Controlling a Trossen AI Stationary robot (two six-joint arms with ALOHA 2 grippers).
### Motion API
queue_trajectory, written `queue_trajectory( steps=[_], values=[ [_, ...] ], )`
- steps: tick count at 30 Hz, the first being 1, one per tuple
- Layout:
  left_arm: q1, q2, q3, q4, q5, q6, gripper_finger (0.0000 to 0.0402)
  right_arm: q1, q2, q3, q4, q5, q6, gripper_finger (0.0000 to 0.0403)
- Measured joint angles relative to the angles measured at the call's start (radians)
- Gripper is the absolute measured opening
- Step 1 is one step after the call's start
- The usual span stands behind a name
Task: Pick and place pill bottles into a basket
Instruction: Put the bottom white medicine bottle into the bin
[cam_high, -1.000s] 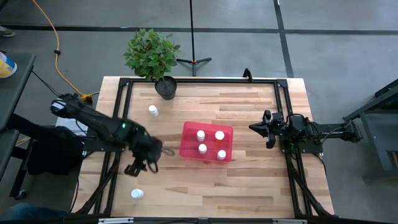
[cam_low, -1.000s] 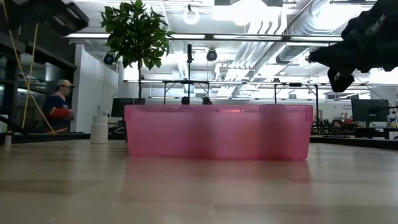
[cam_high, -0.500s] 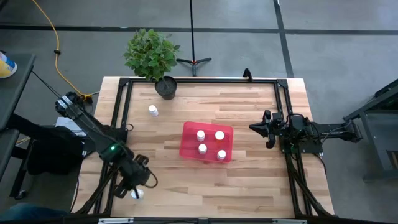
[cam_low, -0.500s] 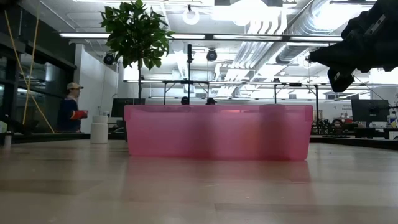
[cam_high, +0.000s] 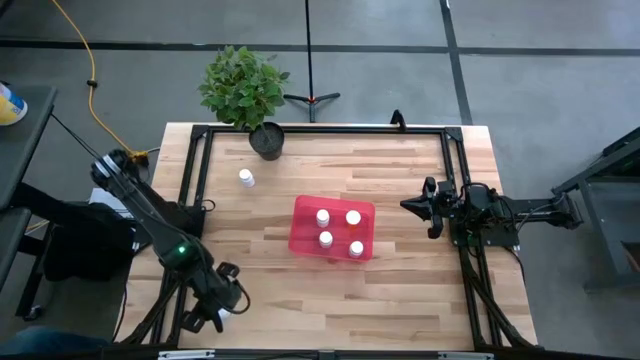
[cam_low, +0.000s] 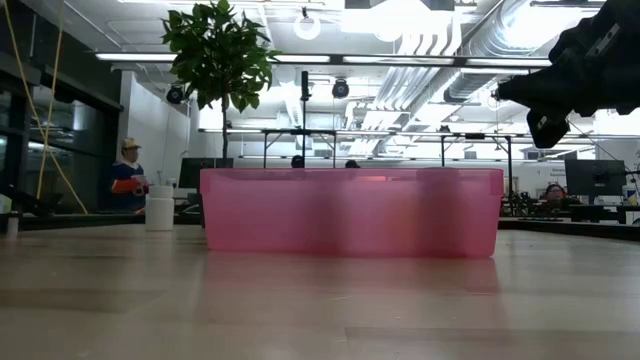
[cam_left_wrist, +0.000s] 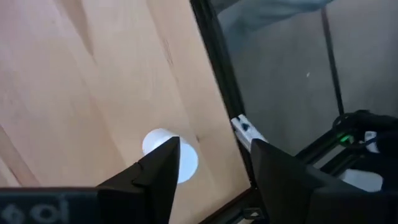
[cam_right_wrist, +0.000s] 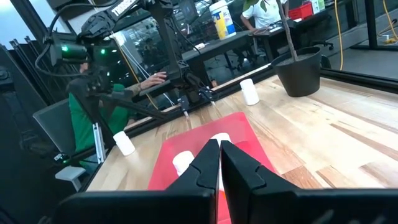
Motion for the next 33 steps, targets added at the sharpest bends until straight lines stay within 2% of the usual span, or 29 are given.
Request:
queue_trajectory(
  steps=[8,13,27,33],
  values=[
    [-0.006,0.098,0.000,-0.007,-0.003,0.045,0.0320,0.000,0.006,0.000,0.000,0.000,0.000,0.0007],
    [-0.007,0.159,0.000,-0.014,0.026,0.061,0.0353,0.000,0.006,0.000,0.000,0.002,0.000,0.0007],
    [-0.015,0.239,0.000,-0.052,0.023,0.127,0.0348,0.000,0.006,0.000,0.000,0.002,-0.008,0.0007],
    [-0.075,0.268,0.000,-0.055,-0.019,0.150,0.0349,0.000,0.006,0.000,0.000,0.002,-0.008,0.0007]
  ],
)
